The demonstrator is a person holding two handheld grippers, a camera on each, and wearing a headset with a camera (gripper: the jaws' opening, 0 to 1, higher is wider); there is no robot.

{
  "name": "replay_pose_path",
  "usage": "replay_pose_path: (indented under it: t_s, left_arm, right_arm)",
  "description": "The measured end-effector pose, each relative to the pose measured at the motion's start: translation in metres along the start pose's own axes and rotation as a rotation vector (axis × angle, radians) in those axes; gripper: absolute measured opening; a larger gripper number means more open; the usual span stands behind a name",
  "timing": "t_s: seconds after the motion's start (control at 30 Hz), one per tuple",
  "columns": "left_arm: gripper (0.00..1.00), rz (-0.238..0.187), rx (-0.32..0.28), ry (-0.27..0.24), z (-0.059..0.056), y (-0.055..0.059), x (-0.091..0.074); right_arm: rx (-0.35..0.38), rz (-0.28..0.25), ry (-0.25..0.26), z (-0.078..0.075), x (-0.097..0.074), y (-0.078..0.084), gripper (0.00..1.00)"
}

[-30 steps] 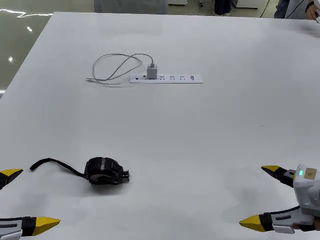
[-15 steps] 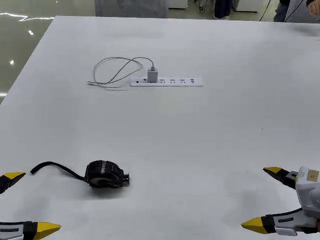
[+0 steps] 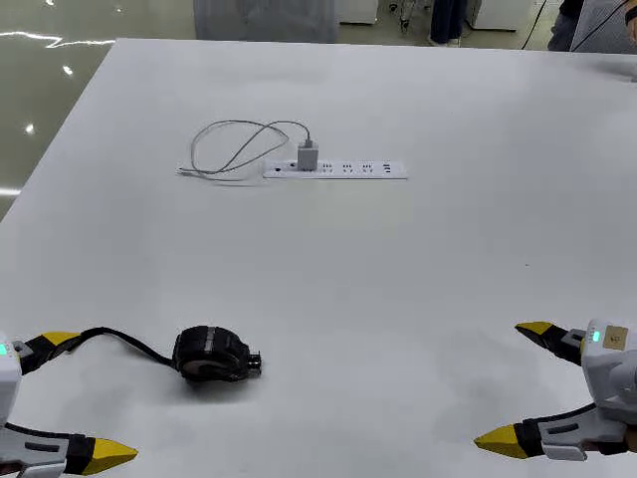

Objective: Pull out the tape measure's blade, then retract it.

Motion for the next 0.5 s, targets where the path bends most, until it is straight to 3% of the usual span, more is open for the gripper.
replay_pose_path:
  t_s: [0.03, 0.13, 0.27, 0.37, 0.5]
  left_arm:
    - [0.99, -0.037, 0.021, 0.01, 0.0, -0.007, 0.002]
    - [0.99, 0.011, 0.058, 0.018, 0.002, -0.007, 0.006]
    - [0.99, 0.018, 0.049, 0.044, 0.003, -0.013, 0.011]
    - [0.99, 0.015, 0.076, 0.061, 0.002, -0.022, 0.015]
    - [0.99, 0.042, 0.134, 0.097, -0.001, -0.028, 0.019]
  right_arm:
    - [-0.001, 0.002, -0.004, 0.001, 0.001, -0.001, 0.99]
    - [-0.005, -0.009, -0.016, 0.001, 0.002, -0.004, 0.99]
    - [-0.01, 0.008, -0.029, 0.002, 0.005, -0.006, 0.99]
    - [-0.016, 0.008, -0.036, 0.001, 0.007, -0.01, 0.99]
    - [-0.027, 0.009, -0.045, 0.003, 0.009, -0.015, 0.99]
Point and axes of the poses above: the centre of the closed fingertips' face, and the gripper's own axes: x roughly forward along the fingers, z roughly to its left, y roughly out of its underside, the point moved 1 cm from there along -x, roughly backward along the fingers, and after that the axes turned 10 degrees about x, right-handed, at the moved point
